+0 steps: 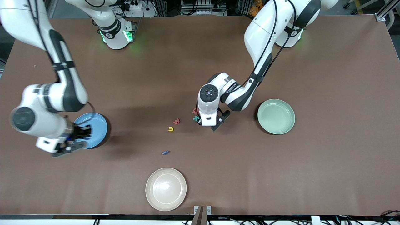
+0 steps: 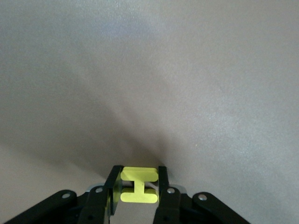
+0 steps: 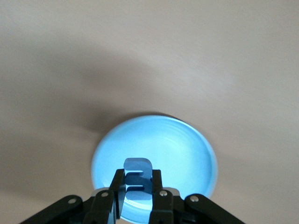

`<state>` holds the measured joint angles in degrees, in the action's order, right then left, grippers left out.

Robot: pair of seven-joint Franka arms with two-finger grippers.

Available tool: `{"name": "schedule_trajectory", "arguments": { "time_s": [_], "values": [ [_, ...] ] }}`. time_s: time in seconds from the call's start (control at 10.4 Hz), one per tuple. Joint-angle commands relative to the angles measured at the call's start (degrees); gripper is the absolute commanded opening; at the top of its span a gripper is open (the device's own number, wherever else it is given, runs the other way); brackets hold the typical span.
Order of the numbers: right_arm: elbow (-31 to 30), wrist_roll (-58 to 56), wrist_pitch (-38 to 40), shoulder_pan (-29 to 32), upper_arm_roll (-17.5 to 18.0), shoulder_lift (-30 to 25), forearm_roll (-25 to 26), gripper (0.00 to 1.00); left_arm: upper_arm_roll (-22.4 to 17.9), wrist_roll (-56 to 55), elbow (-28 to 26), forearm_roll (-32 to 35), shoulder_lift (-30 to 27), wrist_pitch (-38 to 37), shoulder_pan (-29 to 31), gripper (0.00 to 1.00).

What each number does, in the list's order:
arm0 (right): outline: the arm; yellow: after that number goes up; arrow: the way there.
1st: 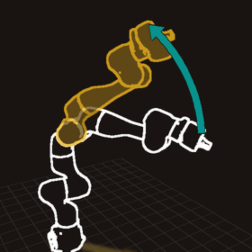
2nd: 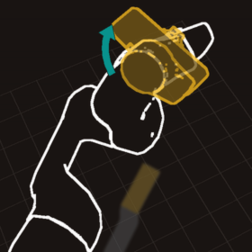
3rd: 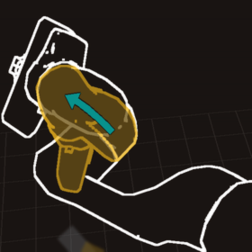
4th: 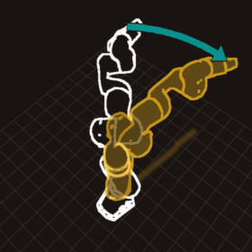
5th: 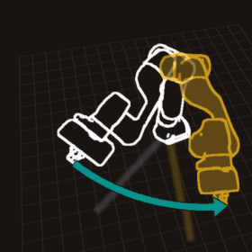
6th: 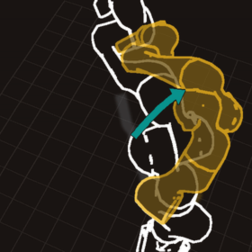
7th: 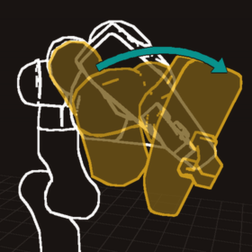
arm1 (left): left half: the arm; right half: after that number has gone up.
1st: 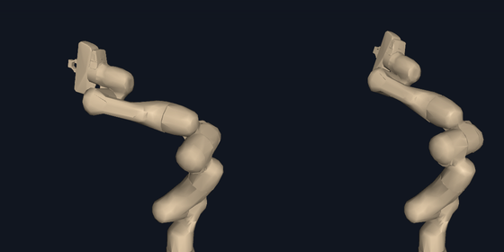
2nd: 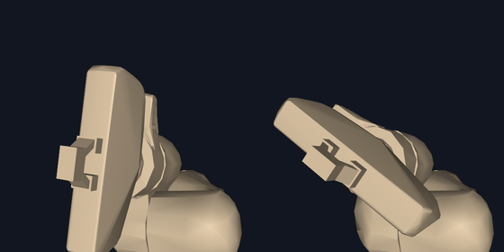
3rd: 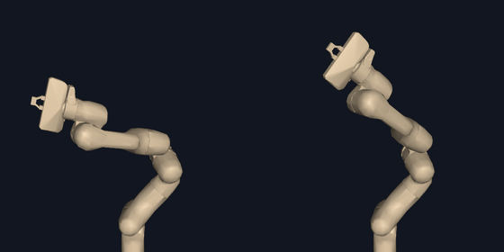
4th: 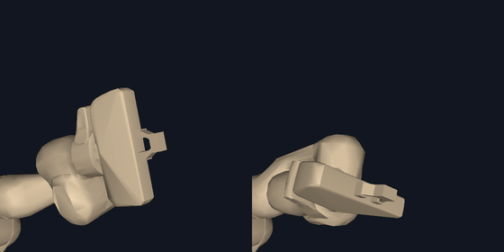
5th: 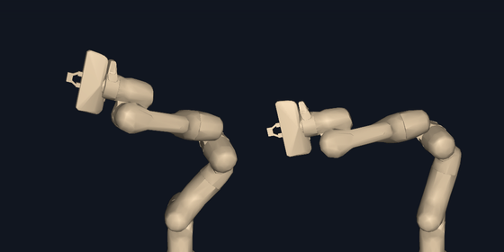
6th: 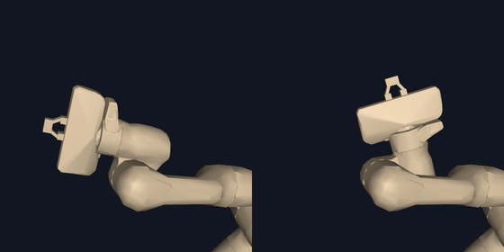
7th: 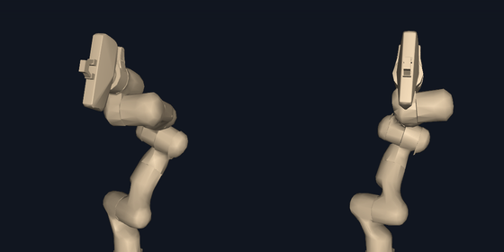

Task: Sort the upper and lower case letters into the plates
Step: 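Drop the blue letter on the blue plate while the left gripper drops H on green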

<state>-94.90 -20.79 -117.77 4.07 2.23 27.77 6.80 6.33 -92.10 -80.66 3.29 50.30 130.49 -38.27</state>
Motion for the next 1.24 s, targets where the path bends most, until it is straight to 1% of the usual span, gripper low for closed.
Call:
{"name": "schedule_trajectory", "arguments": {
  "time_s": [0.0, 0.19, 0.29, 0.38, 0.48, 0.57, 0.67, 0.77, 0.86, 0.96, 1.15],
  "values": [
    [-0.28, -2.15, 0.78, 1.73, 0.76, 0.45, 1.37, 0.00, 0.16, 1.64, 1.03, 1.01, -1.77, -3.73, 2.21, 0.12],
    [-0.46, -2.15, 1.49, 2.17, 0.76, 0.53, 1.37, 0.00, 0.52, 7.95, 0.95, -0.91, -5.10, -8.21, 5.38, 0.12],
    [-0.46, -2.15, 1.49, 2.17, 0.76, 0.80, 1.46, 0.00, 0.35, 15.12, 0.51, -3.10, -7.56, -11.80, 7.66, 0.12],
    [-0.37, -2.06, 1.40, 2.00, 0.76, 0.80, 1.64, 0.26, 0.61, 21.90, 0.25, -4.25, -9.67, -14.79, 9.51, 0.13],
    [-0.37, -1.88, 1.40, 1.65, 0.76, 0.80, 2.42, 0.61, 0.61, 26.84, -0.37, -4.35, -11.52, -18.82, 11.70, 0.13],
    [-0.29, -1.62, 1.40, 1.65, 0.76, 0.80, 2.78, 0.67, 0.61, 34.98, -1.33, -4.35, -13.28, -22.78, 14.25, 0.14],
    [-0.37, -1.53, 1.23, 1.47, 0.76, 0.80, 2.78, 0.77, 0.70, 42.80, -3.25, -4.35, -14.69, -24.47, 17.49, 0.15],
    [-0.29, -1.79, 1.14, 1.56, 0.76, 0.89, 2.78, 1.00, 0.61, 47.32, -6.32, -3.91, -16.44, -24.49, 19.61, 0.16],
    [-0.29, -2.06, 1.22, 1.56, 0.76, 0.80, 2.78, 1.00, 0.61, 50.58, -9.05, -3.13, -17.68, -24.14, 21.46, 0.16],
    [-0.29, -2.06, 1.22, 1.56, 0.76, 0.80, 2.78, 1.00, 0.61, 54.36, -12.55, -2.25, -18.82, -22.14, 23.48, 0.17],
    [-0.11, -1.97, 1.22, 0.42, 0.85, 0.71, 2.78, 1.00, 0.52, 59.81, -25.44, -1.37, -22.77, -8.66, 25.95, 0.17]
  ]
}}
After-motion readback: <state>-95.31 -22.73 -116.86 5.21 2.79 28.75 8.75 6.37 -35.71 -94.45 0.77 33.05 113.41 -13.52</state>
